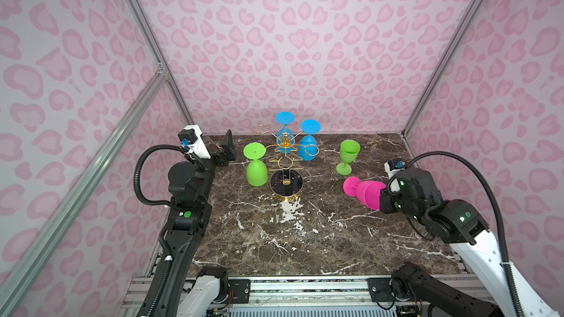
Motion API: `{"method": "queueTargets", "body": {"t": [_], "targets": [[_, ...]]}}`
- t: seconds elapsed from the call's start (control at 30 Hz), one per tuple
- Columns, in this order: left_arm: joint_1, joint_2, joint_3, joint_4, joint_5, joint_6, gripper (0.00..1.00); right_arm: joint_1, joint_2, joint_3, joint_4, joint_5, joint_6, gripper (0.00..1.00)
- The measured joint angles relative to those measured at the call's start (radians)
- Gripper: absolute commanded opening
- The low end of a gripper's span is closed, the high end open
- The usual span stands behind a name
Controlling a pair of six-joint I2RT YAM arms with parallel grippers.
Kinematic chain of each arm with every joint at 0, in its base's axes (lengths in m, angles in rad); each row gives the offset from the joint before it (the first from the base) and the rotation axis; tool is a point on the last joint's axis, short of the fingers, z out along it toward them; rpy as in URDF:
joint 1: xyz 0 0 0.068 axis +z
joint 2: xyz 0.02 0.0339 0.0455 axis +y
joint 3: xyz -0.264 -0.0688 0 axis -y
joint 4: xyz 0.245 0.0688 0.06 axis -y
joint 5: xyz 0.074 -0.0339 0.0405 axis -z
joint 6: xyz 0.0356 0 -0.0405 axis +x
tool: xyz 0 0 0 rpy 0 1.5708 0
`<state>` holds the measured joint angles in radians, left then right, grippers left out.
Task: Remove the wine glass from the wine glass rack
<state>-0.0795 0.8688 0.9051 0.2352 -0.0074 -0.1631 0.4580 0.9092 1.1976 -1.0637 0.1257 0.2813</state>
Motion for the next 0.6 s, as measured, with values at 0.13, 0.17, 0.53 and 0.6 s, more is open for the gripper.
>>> {"method": "queueTargets", "body": {"t": [0.13,0.17,0.53,0.6], "targets": [[0.005,-0.008,-0.021,0.005,-0.003,0.024,0.97,-0.114,0.068,0.022,-0.03,-0.069,-0.047,0.0],[0.005,-0.008,-0.025,0.005,0.001,0.037,0.97,-0.137,0.093,0.031,-0.034,-0.081,-0.063,0.0],[0.01,-0.033,-0.069,0.005,0.011,0.086,0.97,-0.34,0.422,0.196,-0.072,-0.102,-0.197,0.0],[0.011,-0.038,-0.074,0.004,0.01,0.087,0.97,-0.358,0.487,0.239,-0.073,-0.099,-0.21,0.0]]}}
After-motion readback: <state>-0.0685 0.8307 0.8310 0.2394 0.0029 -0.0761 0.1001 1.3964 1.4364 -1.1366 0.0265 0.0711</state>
